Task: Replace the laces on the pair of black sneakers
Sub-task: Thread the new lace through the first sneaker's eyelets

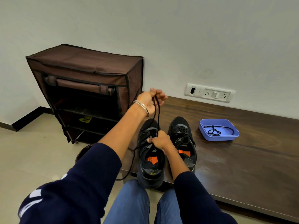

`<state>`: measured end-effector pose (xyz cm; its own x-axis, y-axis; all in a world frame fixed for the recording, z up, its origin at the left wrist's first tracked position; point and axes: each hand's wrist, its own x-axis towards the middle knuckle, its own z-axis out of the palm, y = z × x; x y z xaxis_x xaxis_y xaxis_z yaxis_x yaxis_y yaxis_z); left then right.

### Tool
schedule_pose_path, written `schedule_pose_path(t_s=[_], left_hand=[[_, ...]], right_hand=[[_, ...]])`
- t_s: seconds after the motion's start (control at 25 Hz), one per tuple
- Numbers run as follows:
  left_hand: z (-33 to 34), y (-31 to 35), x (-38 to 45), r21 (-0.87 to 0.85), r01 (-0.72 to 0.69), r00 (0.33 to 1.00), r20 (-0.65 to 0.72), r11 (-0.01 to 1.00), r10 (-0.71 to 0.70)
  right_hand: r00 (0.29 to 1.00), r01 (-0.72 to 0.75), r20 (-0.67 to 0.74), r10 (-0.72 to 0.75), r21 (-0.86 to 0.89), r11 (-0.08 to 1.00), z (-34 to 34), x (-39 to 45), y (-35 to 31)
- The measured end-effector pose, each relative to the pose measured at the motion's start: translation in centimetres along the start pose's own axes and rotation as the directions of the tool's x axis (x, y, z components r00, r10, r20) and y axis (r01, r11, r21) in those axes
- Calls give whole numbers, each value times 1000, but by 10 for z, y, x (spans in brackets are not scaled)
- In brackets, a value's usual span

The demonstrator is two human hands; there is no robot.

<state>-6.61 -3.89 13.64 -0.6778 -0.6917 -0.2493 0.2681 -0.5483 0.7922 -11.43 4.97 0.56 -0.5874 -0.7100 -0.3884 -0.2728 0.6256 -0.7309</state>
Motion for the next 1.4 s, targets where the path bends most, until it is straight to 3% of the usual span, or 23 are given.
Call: schedule_pose_path(t_s=[0.12,0.24,0.36,0.52,0.72,0.84,0.92,1.0,1.04,1.08,1.16,1.28,1.4], left_hand=[[31,52,-13,-107,-70,996,39,992,74],[47,79,-25,89,-95,995,10,992,94],[45,83,-24,156,-92,995,-25,983,97],[46,83,-18,86,-69,997,-39,994,73],[26,90,-1,15,-204,963,-178,979,204],[-13,84,24,214,-170,917,-323,962,234],[-44,64,36,531,47,907,-378,846,187],[-77,27,45,800,290,909,-402,525,110],[-87,7,41,861,355,904,-416,366,102],[-93,-14,35,880,389,893,-432,273,122],[-95,-48,19,895,342,897,-402,285,186],[-85,-86,8,913,230,944,-293,337,150],[-84,-106,5,894,238,937,-314,380,153]], right_hand=[[1000,-21,-24,20,-46,999,11,4,-1],[1000,-1,-6,0,-62,998,3,2,-5],[967,232,-147,-210,152,961,-17,-8,-25],[877,468,-170,-449,507,724,-27,-19,-63],[895,422,-131,-426,557,715,-12,-7,-32],[933,336,-105,-344,593,731,-12,5,-19],[959,255,-80,-273,663,704,-13,9,-22],[975,192,-54,-214,688,700,-12,12,-24],[978,183,-56,-199,679,711,-12,12,-25],[980,182,-66,-185,664,726,-14,13,-27],[982,189,-101,-163,644,741,-18,12,-33],[973,228,-160,-167,545,807,-25,13,-44],[974,225,-144,-177,492,841,-30,9,-54]])
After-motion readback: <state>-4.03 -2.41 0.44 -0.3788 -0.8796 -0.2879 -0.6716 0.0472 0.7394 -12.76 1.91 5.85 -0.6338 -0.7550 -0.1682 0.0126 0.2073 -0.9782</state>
